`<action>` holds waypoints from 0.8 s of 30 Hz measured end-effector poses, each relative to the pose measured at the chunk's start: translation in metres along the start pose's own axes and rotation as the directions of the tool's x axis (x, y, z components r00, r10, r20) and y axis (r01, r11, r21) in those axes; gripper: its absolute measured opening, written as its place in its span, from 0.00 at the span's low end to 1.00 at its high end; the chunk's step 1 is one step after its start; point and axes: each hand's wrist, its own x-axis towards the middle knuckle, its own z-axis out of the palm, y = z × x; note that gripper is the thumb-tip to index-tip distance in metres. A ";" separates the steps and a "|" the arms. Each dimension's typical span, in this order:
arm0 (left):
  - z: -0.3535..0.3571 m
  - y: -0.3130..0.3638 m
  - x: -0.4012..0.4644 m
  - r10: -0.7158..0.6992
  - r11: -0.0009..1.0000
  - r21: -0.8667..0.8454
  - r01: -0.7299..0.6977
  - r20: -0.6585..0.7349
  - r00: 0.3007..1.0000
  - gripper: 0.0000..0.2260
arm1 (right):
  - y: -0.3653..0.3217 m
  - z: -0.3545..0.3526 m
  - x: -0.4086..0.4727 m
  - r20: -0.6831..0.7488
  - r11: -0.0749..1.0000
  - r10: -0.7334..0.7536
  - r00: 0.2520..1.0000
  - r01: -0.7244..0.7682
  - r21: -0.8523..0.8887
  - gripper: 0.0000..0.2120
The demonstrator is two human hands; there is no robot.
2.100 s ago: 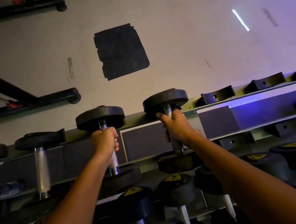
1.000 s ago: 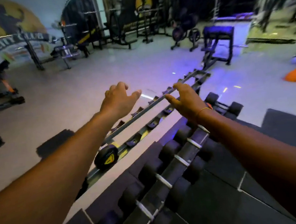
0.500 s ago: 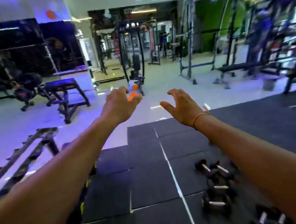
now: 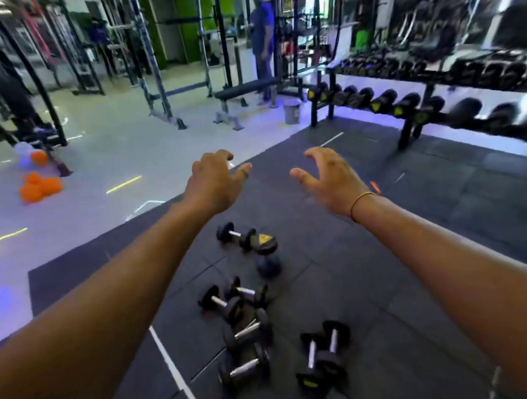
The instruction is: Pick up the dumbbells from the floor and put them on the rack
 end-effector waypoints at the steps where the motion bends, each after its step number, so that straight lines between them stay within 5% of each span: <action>1: 0.023 0.010 0.021 0.016 1.000 -0.007 -0.016 0.027 1.000 0.27 | 0.024 0.000 0.011 0.006 1.000 0.027 1.000 -0.027 -0.014 0.29; 6: 0.150 0.047 0.122 0.084 0.996 -0.028 -0.080 0.196 0.977 0.30 | 0.138 0.010 0.063 0.059 0.981 0.182 0.982 -0.177 -0.080 0.30; 13: 0.275 0.066 0.170 -0.055 0.998 0.047 0.040 0.399 0.915 0.31 | 0.256 0.049 0.091 0.271 0.954 0.295 0.916 -0.268 -0.132 0.29; 20: 0.352 0.049 0.161 -0.298 0.955 0.128 0.269 0.375 0.878 0.31 | 0.339 0.111 0.118 0.562 0.994 0.101 0.821 -0.063 -0.086 0.29; 24: 0.391 0.044 0.109 -0.543 0.834 0.129 0.536 0.363 0.758 0.31 | 0.369 0.141 0.114 0.717 0.997 -0.021 0.696 0.067 -0.035 0.30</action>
